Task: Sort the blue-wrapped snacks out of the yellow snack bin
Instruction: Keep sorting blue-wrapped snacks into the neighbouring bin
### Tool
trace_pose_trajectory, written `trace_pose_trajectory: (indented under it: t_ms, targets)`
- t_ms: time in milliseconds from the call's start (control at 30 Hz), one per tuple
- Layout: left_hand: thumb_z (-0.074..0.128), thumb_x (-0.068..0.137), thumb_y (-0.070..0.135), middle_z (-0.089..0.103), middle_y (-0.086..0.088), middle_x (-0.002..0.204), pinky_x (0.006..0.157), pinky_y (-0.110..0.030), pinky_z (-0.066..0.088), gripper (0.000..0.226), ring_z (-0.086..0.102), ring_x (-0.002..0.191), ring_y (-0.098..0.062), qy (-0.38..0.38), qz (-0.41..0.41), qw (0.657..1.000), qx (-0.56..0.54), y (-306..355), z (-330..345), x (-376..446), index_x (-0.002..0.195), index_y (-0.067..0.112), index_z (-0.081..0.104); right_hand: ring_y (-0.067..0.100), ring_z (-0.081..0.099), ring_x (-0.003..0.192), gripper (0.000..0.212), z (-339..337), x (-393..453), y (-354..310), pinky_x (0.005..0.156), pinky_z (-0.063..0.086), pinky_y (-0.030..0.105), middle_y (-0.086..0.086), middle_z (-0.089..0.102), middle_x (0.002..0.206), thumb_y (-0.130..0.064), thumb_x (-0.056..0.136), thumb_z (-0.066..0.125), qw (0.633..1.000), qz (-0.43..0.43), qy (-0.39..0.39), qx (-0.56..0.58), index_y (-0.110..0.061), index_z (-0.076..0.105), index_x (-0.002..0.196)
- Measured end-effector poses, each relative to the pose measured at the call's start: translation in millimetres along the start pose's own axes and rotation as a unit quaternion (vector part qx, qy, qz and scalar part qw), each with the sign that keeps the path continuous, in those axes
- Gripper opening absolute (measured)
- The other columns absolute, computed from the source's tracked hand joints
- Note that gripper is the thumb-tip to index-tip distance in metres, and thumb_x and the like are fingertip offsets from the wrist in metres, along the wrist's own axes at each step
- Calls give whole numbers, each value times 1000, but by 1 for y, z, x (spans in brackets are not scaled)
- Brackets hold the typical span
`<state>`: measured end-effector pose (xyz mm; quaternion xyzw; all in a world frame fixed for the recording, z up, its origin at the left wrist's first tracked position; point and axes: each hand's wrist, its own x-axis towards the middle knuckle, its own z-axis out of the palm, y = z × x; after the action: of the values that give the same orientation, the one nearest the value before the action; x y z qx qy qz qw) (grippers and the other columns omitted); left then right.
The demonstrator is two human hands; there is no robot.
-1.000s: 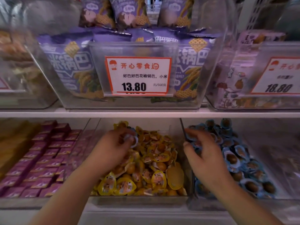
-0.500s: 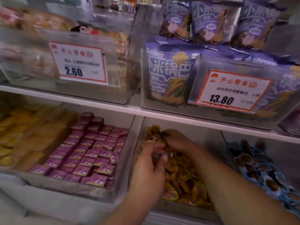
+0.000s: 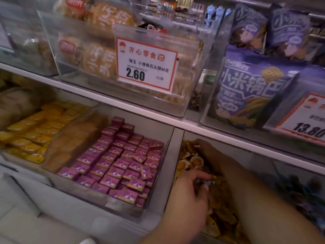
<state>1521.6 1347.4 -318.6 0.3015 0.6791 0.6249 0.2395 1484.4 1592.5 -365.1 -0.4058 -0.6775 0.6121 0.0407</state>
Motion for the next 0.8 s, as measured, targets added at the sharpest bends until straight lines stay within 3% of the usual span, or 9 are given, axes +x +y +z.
trace_pose_trajectory:
  t_ms: [100, 167, 267, 333, 400, 467, 600, 667, 800]
  targets:
    - [61, 94, 17, 69, 6, 98, 65, -8, 48, 22, 66, 80, 0, -3, -1, 1000, 0, -3, 1, -1, 96, 37, 68, 25, 72, 100, 59, 10, 1, -4, 95, 52, 42, 7, 76, 106, -72, 73, 63, 999, -4, -9, -30, -24, 77, 104]
    - [61, 94, 19, 68, 8, 99, 72, -13, 50, 23, 66, 85, -4, 0, 13, 1000, 10, -4, 2, -1, 96, 40, 68, 21, 71, 103, 65, 16, -2, -6, 98, 49, 39, 3, 76, 108, -78, 69, 60, 997, -12, -45, -66, -27, 76, 107]
    - [60, 91, 21, 63, 13, 98, 67, -13, 48, 23, 63, 78, -2, 12, 78, 996, 36, -4, 3, -5, 96, 43, 66, 16, 74, 96, 56, 16, -12, -5, 82, 57, 31, 3, 77, 106, -74, 63, 69, 998, -16, -62, -8, -31, 79, 98]
    - [57, 89, 27, 57, 23, 107, 76, -12, 48, 21, 60, 92, 2, 15, 133, 988, 83, -4, 5, -9, 100, 44, 63, 16, 75, 89, 43, 13, -20, -6, 68, 59, 26, 6, 77, 100, -65, 65, 72, 997, -12, -80, 19, -30, 81, 88]
    - [57, 89, 28, 55, 27, 110, 84, -11, 47, 21, 59, 102, 3, 19, 159, 982, 101, -5, 6, -10, 100, 44, 63, 24, 73, 95, 27, 11, -22, -8, 77, 59, 32, 10, 74, 104, -47, 80, 70, 996, -22, -86, 10, -24, 79, 89]
    - [57, 89, 27, 59, 22, 105, 76, -15, 50, 22, 63, 92, -1, 21, 135, 988, 66, -5, 6, -8, 99, 45, 63, 32, 68, 100, 13, 8, -27, -14, 91, 55, 40, 15, 70, 106, -35, 88, 67, 996, -33, -80, -26, -25, 73, 93]
    - [61, 92, 18, 66, 9, 91, 62, -16, 50, 27, 67, 73, -6, 37, 75, 997, 7, -8, 3, 0, 96, 44, 65, 31, 62, 71, 28, -12, -50, -28, 75, 52, 37, 15, 70, 81, -45, 75, 73, 995, 36, -89, -37, -18, 80, 73]
    - [60, 93, 15, 66, 13, 92, 64, -18, 52, 29, 67, 75, -5, 38, 71, 997, -3, -9, 4, 1, 96, 44, 64, 28, 56, 57, 32, -26, -69, -34, 65, 46, 33, 13, 68, 69, -43, 81, 67, 994, 62, -87, -35, -16, 77, 68]
    - [56, 92, 12, 66, 20, 99, 76, -13, 48, 33, 62, 90, 4, 58, 78, 995, 18, -10, 4, 5, 102, 43, 61, 20, 54, 54, 32, -30, -116, -35, 58, 46, 26, 8, 64, 63, -34, 85, 59, 991, 81, -109, -13, -11, 67, 64]
